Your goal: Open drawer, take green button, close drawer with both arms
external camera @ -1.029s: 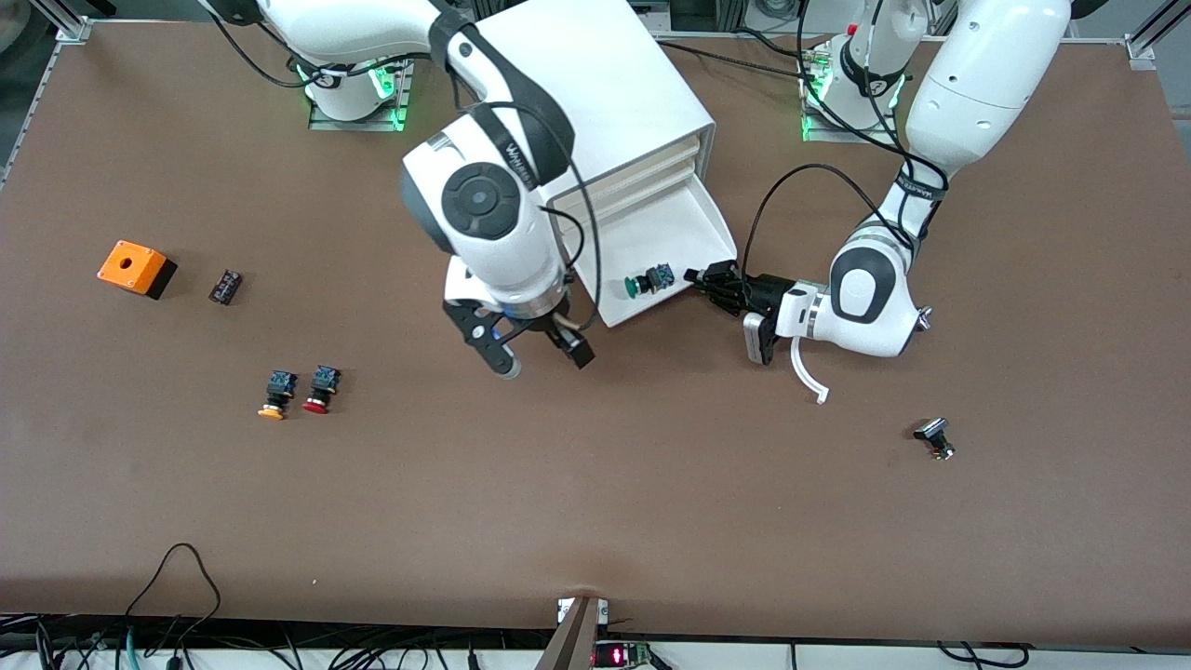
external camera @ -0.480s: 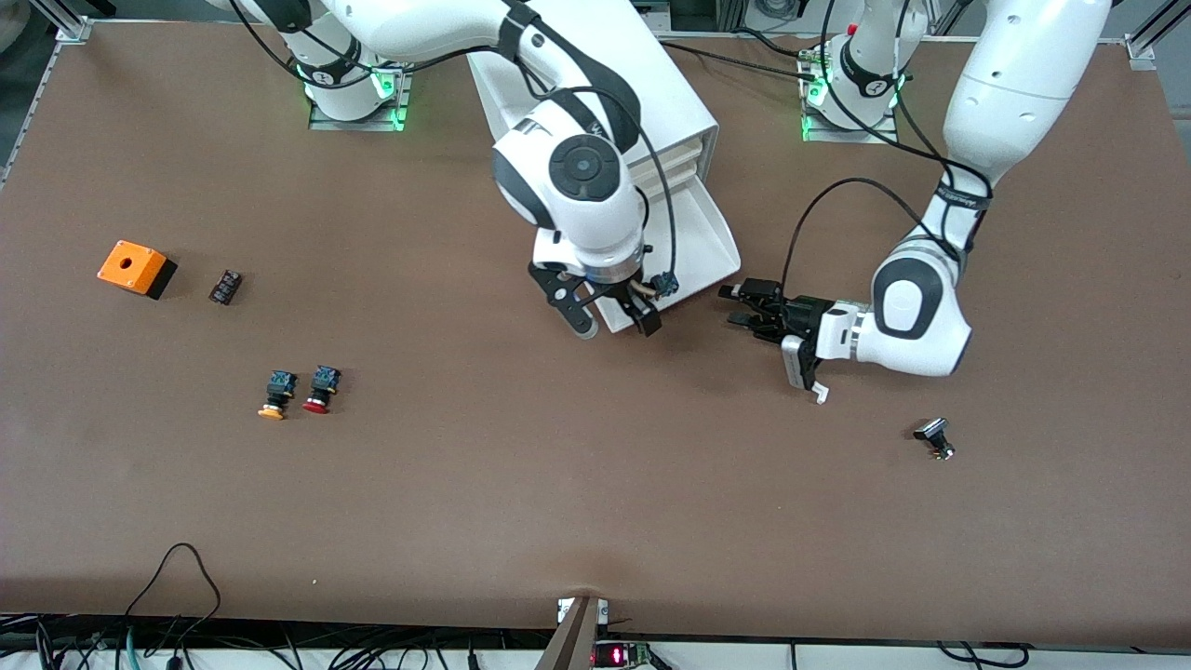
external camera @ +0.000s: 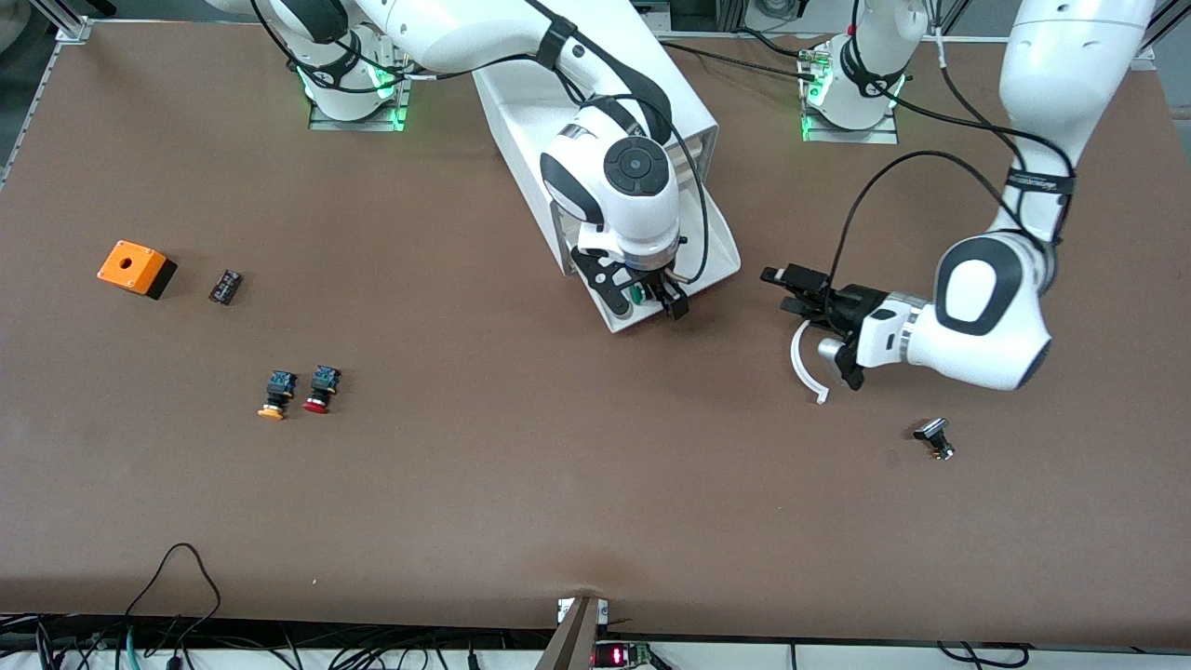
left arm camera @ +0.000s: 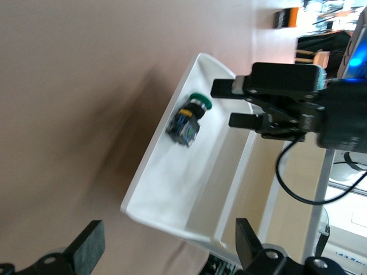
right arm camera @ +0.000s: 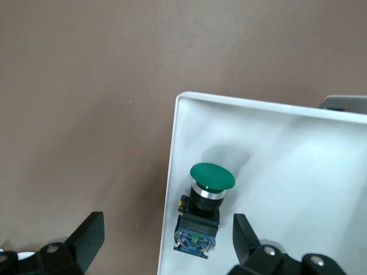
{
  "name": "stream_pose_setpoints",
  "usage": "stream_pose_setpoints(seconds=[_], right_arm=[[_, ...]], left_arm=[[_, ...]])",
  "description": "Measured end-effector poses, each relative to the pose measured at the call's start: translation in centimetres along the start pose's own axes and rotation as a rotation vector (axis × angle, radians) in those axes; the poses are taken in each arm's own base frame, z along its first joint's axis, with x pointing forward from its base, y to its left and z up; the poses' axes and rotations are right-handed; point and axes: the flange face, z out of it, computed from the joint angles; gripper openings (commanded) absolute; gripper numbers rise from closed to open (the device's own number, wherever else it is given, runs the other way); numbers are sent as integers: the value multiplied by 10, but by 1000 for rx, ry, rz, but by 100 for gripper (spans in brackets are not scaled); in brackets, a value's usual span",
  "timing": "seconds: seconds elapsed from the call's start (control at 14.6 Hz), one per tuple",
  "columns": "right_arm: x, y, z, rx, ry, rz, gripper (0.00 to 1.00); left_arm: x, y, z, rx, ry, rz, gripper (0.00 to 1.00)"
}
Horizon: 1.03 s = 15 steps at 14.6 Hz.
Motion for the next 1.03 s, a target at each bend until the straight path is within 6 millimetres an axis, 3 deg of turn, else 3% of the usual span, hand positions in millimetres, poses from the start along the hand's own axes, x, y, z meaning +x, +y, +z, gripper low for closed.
stream_pose_setpoints(seconds=[0.34,0.48,0.69,0.89,1.03], right_arm=[[-10,6,31,-16,3,4,96],[-15,8,37,-21,4,6,75],[-20,10,43,-26,8,0,31],[-20,10,41,-23,8,-1,4],[-20,9,39,-19,8,-1,0]], left_arm=[[-3,49,-56,234,-93,-208,100],[-6,75,-74,365,-109,-282,100],[-10,115,-85,574,-139,-346,100],[-8,159,-94,796,-123,-347,100],[-10,175,-114,850,-60,-345,100]])
